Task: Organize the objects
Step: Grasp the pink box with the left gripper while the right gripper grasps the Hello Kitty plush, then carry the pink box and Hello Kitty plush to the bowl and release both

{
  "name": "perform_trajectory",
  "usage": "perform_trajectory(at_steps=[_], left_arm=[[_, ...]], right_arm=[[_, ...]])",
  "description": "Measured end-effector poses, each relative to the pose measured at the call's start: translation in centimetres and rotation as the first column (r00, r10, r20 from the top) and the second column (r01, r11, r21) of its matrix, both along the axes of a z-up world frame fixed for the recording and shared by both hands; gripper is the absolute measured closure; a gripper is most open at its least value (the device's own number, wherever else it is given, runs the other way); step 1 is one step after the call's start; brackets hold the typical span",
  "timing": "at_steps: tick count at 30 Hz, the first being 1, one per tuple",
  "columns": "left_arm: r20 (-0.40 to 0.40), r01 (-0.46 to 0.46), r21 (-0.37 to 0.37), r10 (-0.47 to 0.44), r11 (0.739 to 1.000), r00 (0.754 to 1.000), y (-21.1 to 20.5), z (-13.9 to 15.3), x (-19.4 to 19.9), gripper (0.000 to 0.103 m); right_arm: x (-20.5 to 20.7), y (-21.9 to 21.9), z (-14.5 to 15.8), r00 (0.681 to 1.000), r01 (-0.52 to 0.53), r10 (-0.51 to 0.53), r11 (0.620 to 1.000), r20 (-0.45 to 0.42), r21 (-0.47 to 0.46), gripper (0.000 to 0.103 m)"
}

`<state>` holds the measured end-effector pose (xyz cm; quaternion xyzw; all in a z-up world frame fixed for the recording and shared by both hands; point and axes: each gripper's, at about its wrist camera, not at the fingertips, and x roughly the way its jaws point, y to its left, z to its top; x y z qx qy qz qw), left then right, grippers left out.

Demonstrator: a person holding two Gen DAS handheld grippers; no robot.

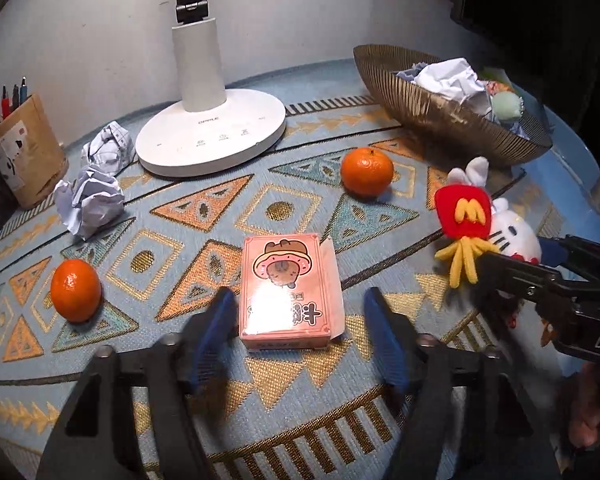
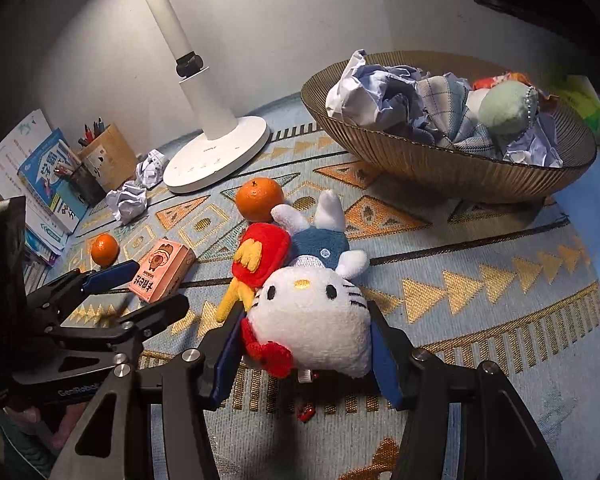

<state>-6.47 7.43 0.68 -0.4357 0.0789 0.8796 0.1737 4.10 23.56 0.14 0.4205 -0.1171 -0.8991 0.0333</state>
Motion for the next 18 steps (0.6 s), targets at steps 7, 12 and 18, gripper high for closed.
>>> perform_trajectory(at_steps=[7, 12, 18], left_arm=[[-0.007, -0.018, 0.055, 0.019, 0.998, 1.0, -1.2, 0.4, 0.0, 0.066], [-0.027, 0.043, 0.163, -0.04, 0.986, 0.999, -1.2, 1.5, 0.4, 0.066], [-0.002, 0.08, 0.223, -0.082, 0.972, 0.997, 0.5, 3.3, 0.6, 0.066]], right_arm=[[1.0, -0.9, 1.2, 0.996, -0.024, 0.028, 0.998, -0.083, 0.05, 0.048], [1.7, -0.7, 2.2, 0.99, -0.053, 0.054, 0.999, -0.133, 0.009, 0.048], [4.2, 1.6, 8.0, 0.966, -0.041, 0.069, 0.993, -0.249, 0.113, 0.048]])
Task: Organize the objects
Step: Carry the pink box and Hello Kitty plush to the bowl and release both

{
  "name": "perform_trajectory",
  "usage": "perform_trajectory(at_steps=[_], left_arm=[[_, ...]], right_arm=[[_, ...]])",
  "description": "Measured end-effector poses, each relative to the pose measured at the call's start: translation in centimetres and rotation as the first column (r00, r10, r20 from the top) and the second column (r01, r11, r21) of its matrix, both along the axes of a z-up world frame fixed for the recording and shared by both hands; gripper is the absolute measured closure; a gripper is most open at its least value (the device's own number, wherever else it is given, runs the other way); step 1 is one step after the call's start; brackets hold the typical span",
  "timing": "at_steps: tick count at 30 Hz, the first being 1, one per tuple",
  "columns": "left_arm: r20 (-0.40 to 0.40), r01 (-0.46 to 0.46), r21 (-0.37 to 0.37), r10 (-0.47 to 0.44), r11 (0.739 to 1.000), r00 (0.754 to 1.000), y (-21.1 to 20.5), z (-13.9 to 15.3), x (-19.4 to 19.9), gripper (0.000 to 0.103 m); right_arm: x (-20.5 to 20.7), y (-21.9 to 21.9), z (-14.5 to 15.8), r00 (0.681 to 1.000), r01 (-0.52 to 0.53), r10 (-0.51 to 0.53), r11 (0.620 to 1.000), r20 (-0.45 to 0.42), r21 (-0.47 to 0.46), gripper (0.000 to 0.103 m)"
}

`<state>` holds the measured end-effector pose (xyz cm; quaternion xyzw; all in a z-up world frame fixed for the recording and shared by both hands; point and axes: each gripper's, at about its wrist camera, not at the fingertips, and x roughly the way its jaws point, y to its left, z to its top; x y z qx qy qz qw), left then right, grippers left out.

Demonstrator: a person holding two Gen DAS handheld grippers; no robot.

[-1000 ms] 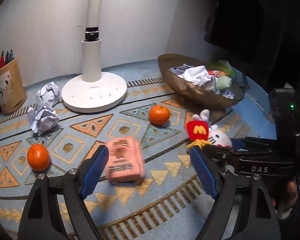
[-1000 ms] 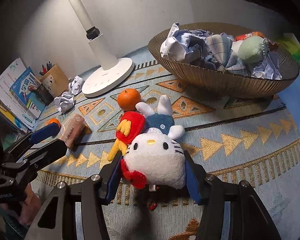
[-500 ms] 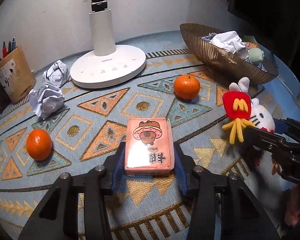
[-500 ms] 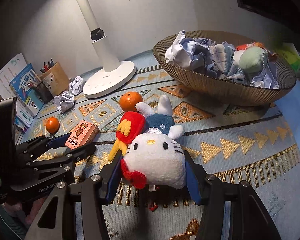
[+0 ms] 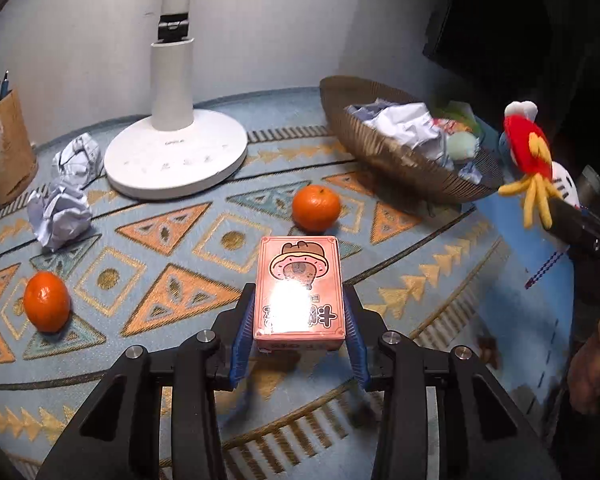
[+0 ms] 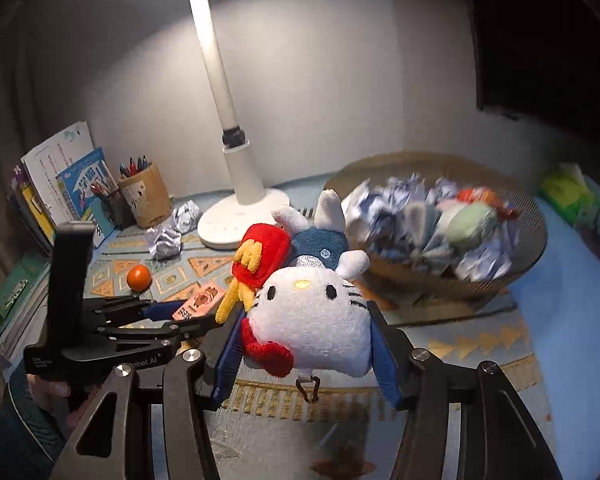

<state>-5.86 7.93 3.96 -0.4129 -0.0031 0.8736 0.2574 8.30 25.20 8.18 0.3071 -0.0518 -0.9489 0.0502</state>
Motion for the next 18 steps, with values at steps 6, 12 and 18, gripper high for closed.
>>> perform_trajectory(at_steps=[6, 12, 18], left_arm=[[-0.154, 0.059, 0.054, -0.05, 0.997, 0.987, 5.3, 8.0, -0.5, 0.066], [-0.232, 0.032, 0.137, 0.0, 0.99, 0.973, 10.2, 11.8, -4.5, 0.066], [-0.259, -0.043, 0.137, 0.078, 0.99, 0.963, 12.6, 10.3, -8.4, 0.066]], right_arm=[[0.3, 6.6, 7.6, 0.98, 0.168, -0.168, 0.986, -0.107, -0.009, 0.048], [-1.8, 12.2, 10.8, 0.945, 0.263, -0.291, 0.947, -0.151, -0.184, 0.048], [-6.7, 14.2, 9.1, 0.939, 0.293, -0.328, 0.92, -0.103, -0.262, 0.048]])
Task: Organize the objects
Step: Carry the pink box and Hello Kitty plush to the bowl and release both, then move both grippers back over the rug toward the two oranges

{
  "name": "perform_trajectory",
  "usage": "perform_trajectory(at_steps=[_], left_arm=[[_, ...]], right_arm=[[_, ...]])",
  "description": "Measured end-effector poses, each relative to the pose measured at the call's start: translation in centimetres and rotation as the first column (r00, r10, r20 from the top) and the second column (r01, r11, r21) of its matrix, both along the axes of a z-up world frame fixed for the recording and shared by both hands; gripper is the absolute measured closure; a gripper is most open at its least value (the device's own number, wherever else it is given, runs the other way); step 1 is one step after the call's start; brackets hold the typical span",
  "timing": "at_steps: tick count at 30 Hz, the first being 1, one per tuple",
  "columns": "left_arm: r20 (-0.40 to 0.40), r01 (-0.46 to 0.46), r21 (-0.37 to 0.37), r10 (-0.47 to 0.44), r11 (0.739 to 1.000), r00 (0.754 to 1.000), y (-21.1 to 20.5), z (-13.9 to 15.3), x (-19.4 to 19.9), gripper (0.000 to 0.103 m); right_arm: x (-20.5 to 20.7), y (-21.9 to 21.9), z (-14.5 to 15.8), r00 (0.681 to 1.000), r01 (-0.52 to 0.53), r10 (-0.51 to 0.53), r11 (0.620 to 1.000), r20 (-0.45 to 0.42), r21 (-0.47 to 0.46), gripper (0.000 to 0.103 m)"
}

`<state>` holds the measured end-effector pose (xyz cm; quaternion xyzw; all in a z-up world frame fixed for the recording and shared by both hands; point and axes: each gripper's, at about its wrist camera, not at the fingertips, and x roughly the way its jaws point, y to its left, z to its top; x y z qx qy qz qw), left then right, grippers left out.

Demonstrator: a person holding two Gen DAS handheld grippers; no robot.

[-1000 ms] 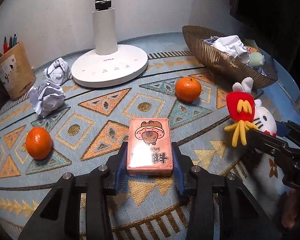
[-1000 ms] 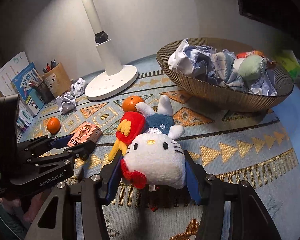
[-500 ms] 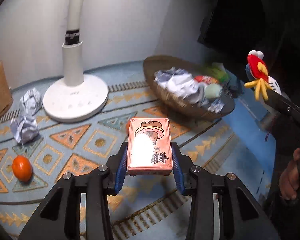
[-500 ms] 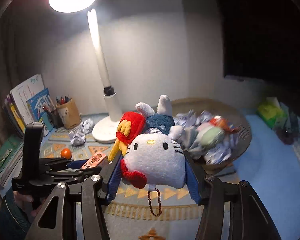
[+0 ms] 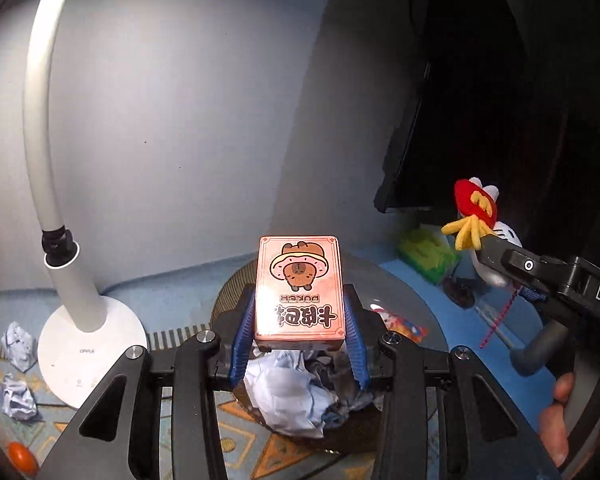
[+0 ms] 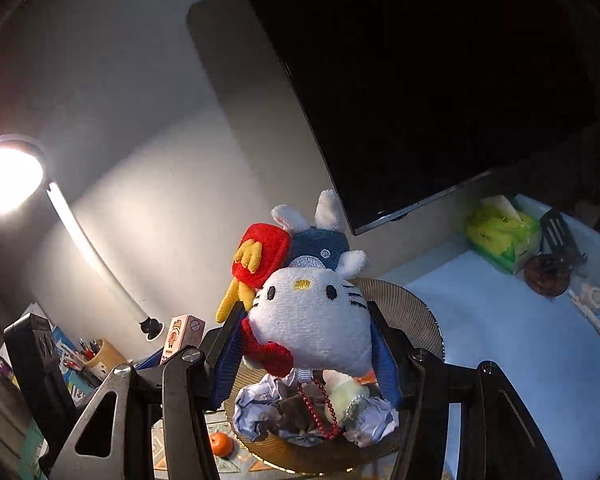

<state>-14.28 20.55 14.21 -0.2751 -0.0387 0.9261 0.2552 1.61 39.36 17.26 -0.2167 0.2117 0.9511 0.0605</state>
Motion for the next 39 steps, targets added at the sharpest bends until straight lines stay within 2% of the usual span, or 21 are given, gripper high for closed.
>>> perform_trajectory(at_steps=[5, 9, 10, 11, 12, 13, 14, 20, 24, 26, 28, 29, 30, 32, 34, 36, 39], left_arm=[[0.03, -0.013, 0.006, 0.013, 1.0, 0.999, 0.4, -2.4, -2.6, 0.066], [0.062, -0.01, -0.027, 0.011, 1.0, 0.998, 0.7, -3.9, -3.9, 0.066], [0.07, 0.008, -0.03, -0.006, 1.0, 0.998, 1.0, -4.2, -4.1, 0.065], [0.086, 0.027, -0.033, -0.024, 0.999, 0.996, 1.2, -4.5, -4.3, 0.059], [0.099, 0.033, -0.032, -0.03, 0.999, 0.995, 1.3, -4.8, -4.4, 0.046], [0.107, 0.031, -0.027, -0.028, 0.999, 0.994, 1.3, -5.0, -4.4, 0.04], [0.104, 0.025, -0.021, -0.022, 0.999, 0.994, 1.1, -4.9, -4.3, 0.032], [0.075, 0.011, 0.025, -0.013, 1.0, 0.997, -0.8, -2.7, -2.3, 0.031], [0.034, -0.019, -0.003, 0.019, 1.0, 0.999, -3.0, -1.5, 1.3, 0.031], [0.018, -0.042, -0.01, 0.042, 0.999, 0.999, -5.0, -1.0, 3.2, 0.031], [0.012, -0.077, -0.008, 0.077, 0.997, 0.997, -7.5, -0.6, 4.9, 0.026], [0.004, -0.1, -0.005, 0.1, 0.995, 0.995, -8.8, -0.5, 6.1, 0.019], [-0.008, -0.125, -0.008, 0.125, 0.992, 0.992, -10.1, -0.4, 7.4, 0.015], [-0.04, -0.174, -0.029, 0.173, 0.984, 0.984, -12.6, -0.2, 9.6, 0.014], [-0.061, -0.237, -0.066, 0.233, 0.969, 0.971, -15.2, -0.2, 11.5, 0.012], [-0.074, -0.309, -0.094, 0.303, 0.946, 0.95, -18.3, -0.5, 13.2, 0.004], [-0.035, -0.398, -0.116, 0.397, 0.91, 0.917, -23.0, -1.7, 14.6, 0.003]], right_arm=[[-3.6, 0.0, -2.2, 1.0, 0.008, -0.008, 1.0, 0.028, -0.005, 0.048], [-5.0, -0.5, -4.1, 0.998, 0.002, -0.001, 1.0, 0.055, -0.019, 0.048], [-5.4, -0.6, -4.4, 0.998, 0.002, 0.0, 1.0, 0.064, -0.025, 0.043], [-5.7, -0.6, -4.7, 0.998, 0.0, 0.002, 1.0, 0.068, -0.029, 0.038], [-5.8, -0.6, -4.9, 0.997, 0.002, 0.0, 1.0, 0.071, -0.028, 0.025], [-5.9, -0.5, -5.1, 0.997, 0.005, -0.003, 1.0, 0.076, -0.026, 0.019], [-5.7, -0.5, -5.3, 0.997, 0.003, -0.001, 1.0, 0.075, -0.026, 0.015], [-4.2, 0.5, -6.0, 0.998, 0.029, -0.027, 0.999, 0.057, -0.032, 0.015], [-2.6, 0.0, -6.3, 0.997, -0.017, 0.024, 0.996, 0.072, -0.088, 0.015], [-1.3, -1.3, -6.3, 0.995, -0.045, 0.052, 0.996, 0.081, -0.08, 0.014], [0.0, -2.8, -6.9, 0.991, -0.08, 0.089, 0.993, 0.1, -0.09, 0.008], [0.7, -3.8, -7.3, 0.988, -0.105, 0.116, 0.989, 0.106, -0.106, 0.003], [1.4, -5.0, -7.8, 0.983, -0.135, 0.148, 0.984, 0.109, -0.118, 0.003], [2.4, -7.7, -8.8, 0.968, -0.194, 0.208, 0.975, 0.137, -0.111, 0.003], [3.0, -10.7, -9.5, 0.948, -0.259, 0.268, 0.963, 0.17, -0.073, 0.003], [3.6, -13.5, -9.9, 0.93, -0.313, 0.314, 0.949, 0.191, -0.035, 0.003], [3.7, -16.5, -10.8, 0.909, -0.356, 0.354, 0.934, 0.218, -0.033, 0.003]])
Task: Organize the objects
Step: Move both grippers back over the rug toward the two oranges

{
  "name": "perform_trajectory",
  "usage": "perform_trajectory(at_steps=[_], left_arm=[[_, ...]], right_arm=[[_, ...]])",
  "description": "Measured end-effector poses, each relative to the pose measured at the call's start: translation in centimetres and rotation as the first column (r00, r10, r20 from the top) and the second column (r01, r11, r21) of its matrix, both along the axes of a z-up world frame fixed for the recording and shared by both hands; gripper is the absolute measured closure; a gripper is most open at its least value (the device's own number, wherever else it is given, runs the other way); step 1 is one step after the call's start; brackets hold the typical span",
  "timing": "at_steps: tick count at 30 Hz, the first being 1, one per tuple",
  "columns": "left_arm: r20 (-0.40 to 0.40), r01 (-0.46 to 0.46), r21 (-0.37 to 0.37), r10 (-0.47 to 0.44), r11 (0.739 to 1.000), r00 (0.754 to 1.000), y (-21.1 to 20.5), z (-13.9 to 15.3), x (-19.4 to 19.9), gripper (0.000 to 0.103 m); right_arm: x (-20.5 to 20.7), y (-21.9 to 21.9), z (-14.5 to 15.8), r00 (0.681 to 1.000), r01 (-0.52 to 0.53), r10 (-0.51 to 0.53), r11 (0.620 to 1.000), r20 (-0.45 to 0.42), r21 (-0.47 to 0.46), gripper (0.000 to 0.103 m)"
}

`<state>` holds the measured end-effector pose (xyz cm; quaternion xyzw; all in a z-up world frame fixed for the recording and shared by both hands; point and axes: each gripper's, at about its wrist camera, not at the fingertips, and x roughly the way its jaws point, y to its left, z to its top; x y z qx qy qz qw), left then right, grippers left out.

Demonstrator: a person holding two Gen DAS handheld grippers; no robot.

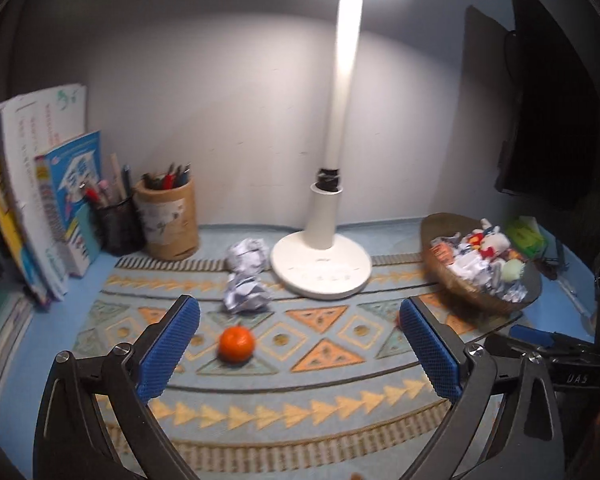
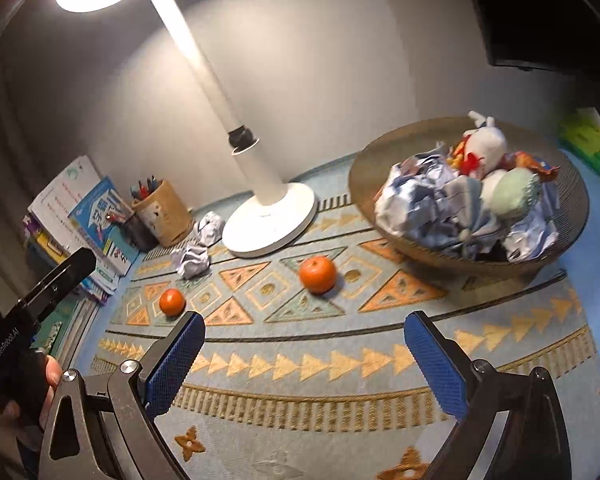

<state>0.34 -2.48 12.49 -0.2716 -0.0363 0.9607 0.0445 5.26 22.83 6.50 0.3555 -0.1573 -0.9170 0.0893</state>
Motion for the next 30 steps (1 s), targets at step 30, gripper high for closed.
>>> perform_trajectory(at_steps=[30], left_arm=[[0.209, -0.126, 0.043, 0.114, 0.991, 0.971, -4.7, -9.1, -5.7, 0.006]], right_arm=[[-2.9, -1.5, -6.8, 0.981, 0.103, -0.108, 0.994, 0.159, 0.042, 0.003]])
